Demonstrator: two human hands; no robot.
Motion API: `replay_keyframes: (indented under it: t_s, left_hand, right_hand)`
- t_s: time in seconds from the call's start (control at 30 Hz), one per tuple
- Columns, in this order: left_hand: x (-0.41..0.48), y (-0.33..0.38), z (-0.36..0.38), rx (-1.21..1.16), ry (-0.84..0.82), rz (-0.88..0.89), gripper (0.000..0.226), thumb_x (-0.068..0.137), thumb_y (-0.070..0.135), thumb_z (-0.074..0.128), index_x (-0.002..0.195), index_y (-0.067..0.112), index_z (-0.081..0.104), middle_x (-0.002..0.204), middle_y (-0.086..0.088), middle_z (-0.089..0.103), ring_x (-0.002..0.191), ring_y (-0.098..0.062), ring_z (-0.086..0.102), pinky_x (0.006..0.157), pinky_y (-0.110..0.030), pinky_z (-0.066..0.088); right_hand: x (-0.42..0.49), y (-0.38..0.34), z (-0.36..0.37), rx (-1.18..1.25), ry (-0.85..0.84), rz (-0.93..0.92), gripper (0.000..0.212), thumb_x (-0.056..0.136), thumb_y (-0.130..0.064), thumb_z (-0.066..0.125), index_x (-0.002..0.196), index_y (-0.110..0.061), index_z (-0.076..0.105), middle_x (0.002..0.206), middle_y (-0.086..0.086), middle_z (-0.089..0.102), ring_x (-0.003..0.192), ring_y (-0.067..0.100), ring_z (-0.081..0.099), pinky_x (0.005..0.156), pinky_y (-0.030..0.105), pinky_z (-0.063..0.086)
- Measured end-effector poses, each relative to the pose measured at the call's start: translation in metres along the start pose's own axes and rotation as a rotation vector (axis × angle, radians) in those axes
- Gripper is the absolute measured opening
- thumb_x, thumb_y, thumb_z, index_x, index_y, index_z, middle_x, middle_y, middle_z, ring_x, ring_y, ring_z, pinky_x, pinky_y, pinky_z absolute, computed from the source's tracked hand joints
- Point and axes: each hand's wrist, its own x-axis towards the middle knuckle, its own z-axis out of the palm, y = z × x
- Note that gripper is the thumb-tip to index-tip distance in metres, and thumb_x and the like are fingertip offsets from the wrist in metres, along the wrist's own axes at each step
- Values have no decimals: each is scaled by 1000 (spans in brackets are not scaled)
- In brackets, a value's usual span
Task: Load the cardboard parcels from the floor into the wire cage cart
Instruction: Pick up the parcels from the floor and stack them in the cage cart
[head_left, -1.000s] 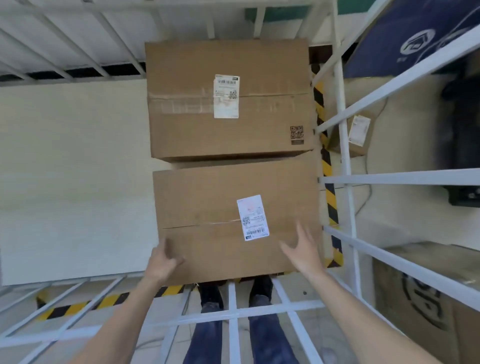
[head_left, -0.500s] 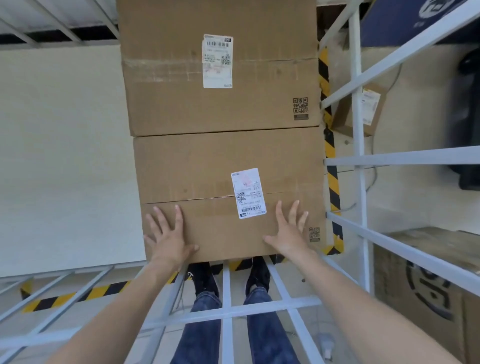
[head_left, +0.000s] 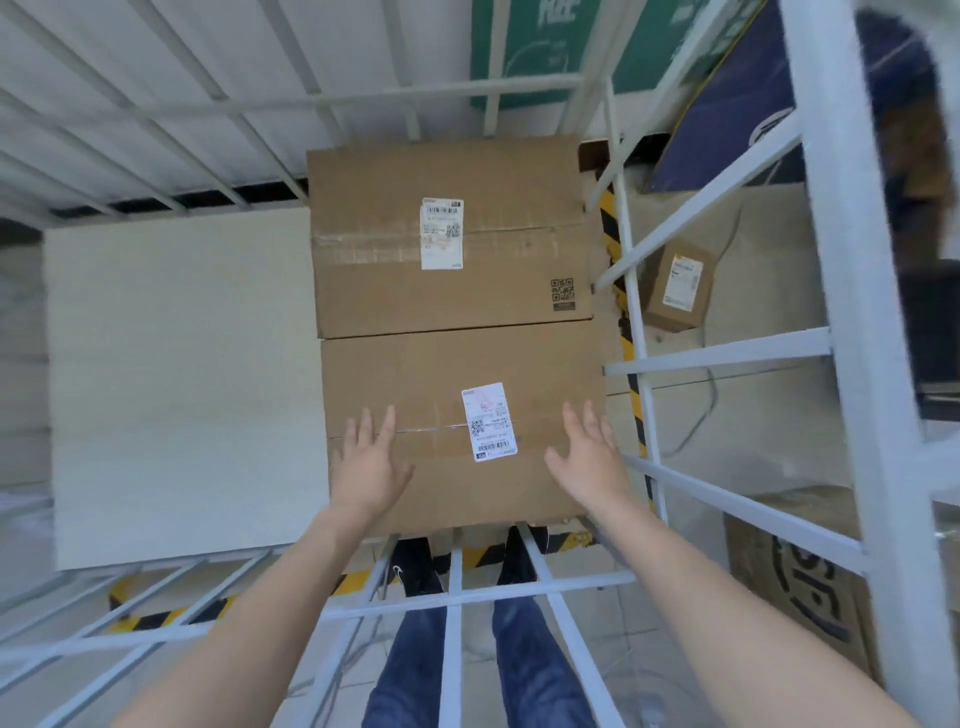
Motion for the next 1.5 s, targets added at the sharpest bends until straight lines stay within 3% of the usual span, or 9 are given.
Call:
replay_keyframes:
  t_s: [0.13, 0.27, 0.53, 0.63, 0.8, 1.03, 1.23, 1.5]
  left_hand:
    - [-57, 48, -71, -18, 46, 53, 82, 94, 39, 53, 158, 27, 2, 166, -6, 0, 152, -29, -2, 120, -50, 16]
    - [-131, 88, -126, -78, 77, 98, 79, 93, 34, 53, 158, 26, 8, 166, -8, 4, 152, -29, 1, 119, -50, 17]
    - [-252, 132, -151, -112, 112, 328, 80, 92, 39, 55, 157, 31, 8, 166, -6, 7, 152, -28, 2, 119, -54, 17]
    - [-286, 153, -161, -123, 106, 385, 77, 94, 39, 52, 157, 31, 9, 166, -4, 7, 152, -28, 2, 119, -52, 16]
    - [-330, 197, -168, -5, 95, 621, 77, 93, 37, 51, 158, 29, 9, 166, -6, 8, 152, -28, 1, 120, -47, 14]
    - [-391, 284, -134, 112, -23, 878, 74, 92, 32, 48, 157, 30, 11, 166, -4, 9, 152, -23, 0, 122, -46, 12]
    - [-460, 376, -59, 290, -129, 1146, 73, 96, 38, 48, 158, 28, 10, 165, -6, 12, 152, -24, 2, 120, -38, 9]
    - [-545, 488, 68, 421, -270, 1250, 74, 96, 40, 50, 157, 29, 10, 165, -4, 12, 152, -23, 3, 121, -36, 9]
  right_hand:
    - [-59, -29, -51, -42, -7, -72, 75, 94, -49, 41, 155, -36, -1, 165, -3, -9, 151, 27, -4, 116, 56, 26]
    - [-134, -51, -97, -9, -10, -108, 76, 96, -46, 44, 156, -32, 0, 165, 0, -8, 151, 30, -2, 118, 54, 19]
    - [-279, -64, -143, 122, 60, -125, 73, 97, -46, 43, 157, -31, 5, 166, 0, -3, 151, 30, 4, 117, 48, 20]
    - [-315, -54, -153, 156, 155, -100, 72, 98, -47, 42, 157, -32, 3, 166, -2, -5, 151, 29, 2, 118, 48, 20]
    - [-358, -16, -161, 298, 422, 11, 70, 98, -48, 39, 157, -30, 5, 166, 1, -2, 151, 27, 4, 120, 46, 16]
    - [-438, 88, -146, 501, 595, 310, 69, 99, -49, 37, 157, -31, 4, 166, 2, -1, 151, 27, 4, 119, 52, 8]
    - [-503, 196, -108, 652, 684, 649, 70, 99, -52, 38, 157, -31, 5, 166, 0, 0, 151, 25, 4, 119, 52, 7]
    - [-559, 333, -73, 806, 743, 787, 68, 99, -52, 38, 157, -31, 10, 166, 1, 4, 151, 27, 5, 119, 52, 6]
